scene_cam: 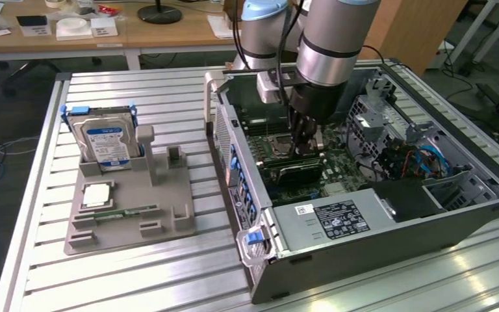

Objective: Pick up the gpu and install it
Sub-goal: 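Press down on the gpu until it lock into place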

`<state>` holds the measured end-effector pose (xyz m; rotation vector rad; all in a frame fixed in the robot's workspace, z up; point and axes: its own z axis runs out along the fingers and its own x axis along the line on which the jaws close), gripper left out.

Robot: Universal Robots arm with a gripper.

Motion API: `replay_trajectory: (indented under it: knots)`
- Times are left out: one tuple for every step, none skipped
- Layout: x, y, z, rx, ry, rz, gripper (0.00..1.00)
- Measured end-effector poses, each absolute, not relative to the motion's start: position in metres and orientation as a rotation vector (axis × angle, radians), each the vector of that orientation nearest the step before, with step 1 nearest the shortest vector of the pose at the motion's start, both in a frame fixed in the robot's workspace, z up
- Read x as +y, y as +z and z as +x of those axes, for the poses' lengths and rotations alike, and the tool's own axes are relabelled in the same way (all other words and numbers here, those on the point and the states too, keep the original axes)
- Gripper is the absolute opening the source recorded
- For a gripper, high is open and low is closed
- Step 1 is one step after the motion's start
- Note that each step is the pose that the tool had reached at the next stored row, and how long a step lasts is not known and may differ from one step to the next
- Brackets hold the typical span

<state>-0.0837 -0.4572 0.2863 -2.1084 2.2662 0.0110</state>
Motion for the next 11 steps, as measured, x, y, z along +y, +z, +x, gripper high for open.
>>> replay_trajectory:
  knots:
    - [-0.4572, 0.2863, -0.0837, 2.266, 0.011, -2.108, 0.11]
    - [-0.4572, 0.2863, -0.0837, 2.266, 0.011, -2.108, 0.11]
    - [-0.4572, 0.2863, -0.0837, 2.266, 0.011, -2.108, 0.11]
    - [-0.4572, 0.2863, -0.0836, 2.266, 0.011, -2.108, 0.11]
    - [-0.4575, 0.2863, -0.0824, 2.266, 0.011, -2.109, 0.11]
    - [-0.4579, 0.2863, -0.0808, 2.266, 0.011, -2.108, 0.11]
    - [-0.4581, 0.2863, -0.0793, 2.266, 0.011, -2.109, 0.11]
    - [-0.4581, 0.2862, -0.0789, 2.266, 0.011, -2.109, 0.11]
    - [-0.4581, 0.2859, -0.0789, 2.266, 0.011, -2.109, 0.11]
    - [-0.4581, 0.2851, -0.0789, 2.266, 0.011, -2.108, 0.11]
    - [-0.4581, 0.2842, -0.0789, 2.266, 0.011, -2.108, 0.11]
